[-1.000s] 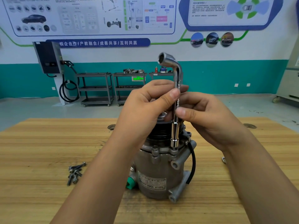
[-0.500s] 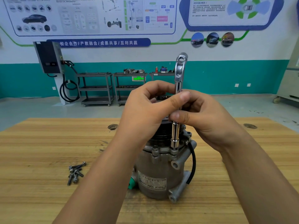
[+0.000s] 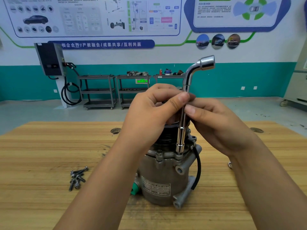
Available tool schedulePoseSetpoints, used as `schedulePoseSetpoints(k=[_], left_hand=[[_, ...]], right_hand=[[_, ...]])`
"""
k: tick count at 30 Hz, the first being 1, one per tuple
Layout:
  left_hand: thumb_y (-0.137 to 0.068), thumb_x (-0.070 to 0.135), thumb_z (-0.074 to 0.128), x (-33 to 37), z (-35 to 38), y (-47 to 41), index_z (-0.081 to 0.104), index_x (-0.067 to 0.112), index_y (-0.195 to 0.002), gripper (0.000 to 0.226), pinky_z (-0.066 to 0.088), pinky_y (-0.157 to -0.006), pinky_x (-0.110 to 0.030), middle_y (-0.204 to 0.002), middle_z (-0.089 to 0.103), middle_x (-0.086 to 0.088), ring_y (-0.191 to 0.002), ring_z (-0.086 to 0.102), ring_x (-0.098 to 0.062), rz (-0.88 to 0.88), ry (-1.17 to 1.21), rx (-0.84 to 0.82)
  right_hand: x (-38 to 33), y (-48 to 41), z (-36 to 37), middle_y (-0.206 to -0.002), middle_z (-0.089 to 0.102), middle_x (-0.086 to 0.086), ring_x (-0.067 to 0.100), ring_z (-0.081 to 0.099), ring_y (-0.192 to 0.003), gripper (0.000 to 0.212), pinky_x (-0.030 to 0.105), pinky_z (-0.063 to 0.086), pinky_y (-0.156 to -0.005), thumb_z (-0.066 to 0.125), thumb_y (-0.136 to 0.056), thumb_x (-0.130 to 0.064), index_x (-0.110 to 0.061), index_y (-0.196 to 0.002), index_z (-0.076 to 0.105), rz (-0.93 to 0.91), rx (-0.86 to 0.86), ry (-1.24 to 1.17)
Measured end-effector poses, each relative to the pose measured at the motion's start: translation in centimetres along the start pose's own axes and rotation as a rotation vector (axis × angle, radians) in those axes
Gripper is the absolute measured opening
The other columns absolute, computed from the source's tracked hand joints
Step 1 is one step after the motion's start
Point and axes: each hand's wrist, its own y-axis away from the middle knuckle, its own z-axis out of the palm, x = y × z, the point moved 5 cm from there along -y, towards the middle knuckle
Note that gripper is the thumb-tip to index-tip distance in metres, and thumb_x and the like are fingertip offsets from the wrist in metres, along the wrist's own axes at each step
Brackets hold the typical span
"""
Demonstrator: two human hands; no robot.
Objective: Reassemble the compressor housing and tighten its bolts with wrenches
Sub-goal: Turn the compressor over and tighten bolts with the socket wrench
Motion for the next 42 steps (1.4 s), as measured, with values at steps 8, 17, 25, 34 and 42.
schedulePoseSetpoints(k=[8,17,25,34,42], left_hand=[[-0.083,0.019,0.057,0.00,0.30,0.13,0.071,0.010,-0.089,0.018,0.047,-0.055,-0.014,-0.090,0.059,0.001,-0.063,0.056,-0.001,-0.019,0.050,-0.036],[-0.069,0.031,0.069,0.03,0.04,0.15,0.068,0.017,-0.072,0.014,0.047,-0.050,-0.017,-0.062,0.063,0.008,-0.058,0.059,-0.004,0.012,0.107,0.022],[-0.068,0.030,0.074,-0.20,-0.05,0.02,0.069,0.023,-0.071,0.010,0.049,-0.056,-0.016,-0.069,0.067,0.009,-0.065,0.064,-0.002,0.016,0.078,0.011],[-0.081,0.031,0.062,0.13,0.15,-0.01,0.070,0.017,-0.083,0.016,0.051,-0.072,-0.022,-0.092,0.064,-0.002,-0.083,0.062,-0.010,0.018,-0.060,-0.039],[-0.091,0.017,0.055,-0.04,0.31,0.14,0.067,0.012,-0.083,0.015,0.045,-0.054,-0.015,-0.080,0.061,-0.004,-0.066,0.057,-0.011,-0.019,0.043,-0.073]], right_hand=[[0.10,-0.08,-0.06,-0.079,0.072,0.001,0.012,0.067,-0.081,0.024,0.020,0.051,-0.074,0.061,-0.076,-0.031,-0.015,-0.088,0.075,-0.002,0.020,-0.043],[0.11,-0.17,-0.19,-0.086,0.068,0.002,0.010,0.066,-0.079,0.044,0.020,0.051,-0.071,0.070,-0.072,-0.040,-0.002,-0.095,0.064,-0.009,0.000,-0.037],[0.41,-0.41,-0.33,-0.087,0.063,0.010,0.011,0.062,-0.079,0.061,0.022,0.050,-0.073,0.077,-0.064,-0.049,0.002,-0.089,0.056,-0.021,0.043,0.014],[0.23,-0.21,-0.29,-0.089,0.070,0.004,0.017,0.066,-0.087,0.042,0.025,0.051,-0.076,0.077,-0.067,-0.041,-0.010,-0.096,0.072,-0.021,0.021,-0.037],[0.24,-0.12,-0.18,-0.093,0.073,0.004,0.020,0.067,-0.095,0.026,0.024,0.050,-0.083,0.066,-0.079,-0.031,-0.013,-0.097,0.074,-0.027,-0.016,-0.042]])
